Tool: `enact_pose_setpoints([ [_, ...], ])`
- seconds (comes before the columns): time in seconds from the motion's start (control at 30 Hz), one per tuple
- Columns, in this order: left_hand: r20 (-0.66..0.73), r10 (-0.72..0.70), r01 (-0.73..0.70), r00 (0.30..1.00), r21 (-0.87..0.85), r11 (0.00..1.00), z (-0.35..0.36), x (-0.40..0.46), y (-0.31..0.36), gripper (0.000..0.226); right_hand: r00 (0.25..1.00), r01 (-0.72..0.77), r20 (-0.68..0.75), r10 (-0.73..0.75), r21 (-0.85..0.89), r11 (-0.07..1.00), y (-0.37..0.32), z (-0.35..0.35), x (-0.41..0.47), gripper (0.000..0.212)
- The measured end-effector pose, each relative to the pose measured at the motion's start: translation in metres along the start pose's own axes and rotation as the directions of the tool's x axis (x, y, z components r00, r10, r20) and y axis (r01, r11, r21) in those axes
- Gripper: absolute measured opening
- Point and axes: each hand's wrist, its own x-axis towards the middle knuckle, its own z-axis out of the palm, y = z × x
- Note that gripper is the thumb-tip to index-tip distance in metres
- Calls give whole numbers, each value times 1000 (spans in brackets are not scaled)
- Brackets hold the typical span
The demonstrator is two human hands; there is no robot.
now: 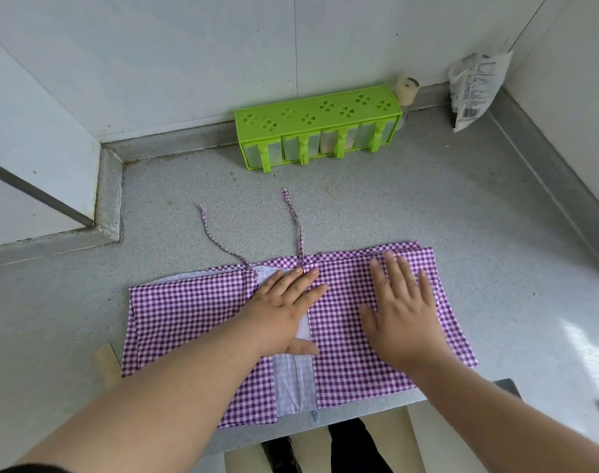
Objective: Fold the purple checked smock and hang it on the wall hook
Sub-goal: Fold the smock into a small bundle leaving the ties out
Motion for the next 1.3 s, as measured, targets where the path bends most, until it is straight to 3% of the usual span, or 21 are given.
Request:
enact_pose_setpoints([
  [0.1, -12, 0, 0, 1000, 11, 1000, 1, 1, -1, 113, 996, 93, 7, -93, 11, 996, -16, 24, -22, 79],
  [0.27, -9, 3, -2, 1000, 22, 1000, -5, -2, 3, 111, 996, 86, -2, -86, -15, 996, -11, 34, -22, 83],
  [0.4, -151, 5, -12, 989, -44, 999, -13, -25, -9, 101, 996, 86, 43, -84, -42, 995, -12, 29, -21, 83],
  [0.47, -219, -75, 49, 973, -122, 991, -12, -41, -21, 97, 993, 55, 106, -48, -60, 997, -10, 23, -18, 85],
  [0.63, -224, -370, 314, 902, -250, 916, 13, -110, -69, 91, 982, 99, 181, -61, -212, 972, -52, -11, -13, 88],
  [0.77, -169, -583, 491, 795, -385, 781, 43, -146, -93, 80, 956, 163, 272, -110, -180, 970, -93, -24, -12, 102],
  [0.93, 44, -722, 630, 690, -527, 570, 76, -170, -95, 80, 931, 139, 360, -67, -178, 974, -112, -30, -1, 110],
  [1.03, 156, -771, 630, 618, -685, 366, 91, -178, -92, 90, 912, 157, 406, -54, -224, 962, -115, -31, 3, 120],
  [1.13, 237, -790, 581, 565, -794, 178, 98, -182, -89, 86, 898, 169, 440, -35, -269, 948, -119, -33, 5, 126],
  [1.23, 251, -801, 569, 544, -812, 133, 99, -184, -92, 72, 894, 162, 448, -21, -279, 946, -120, -32, 7, 129],
  [1.3, 271, -769, 543, 580, -831, 117, 99, -187, -94, 63, 895, 159, 446, -11, -296, 942, -120, -29, 7, 131],
])
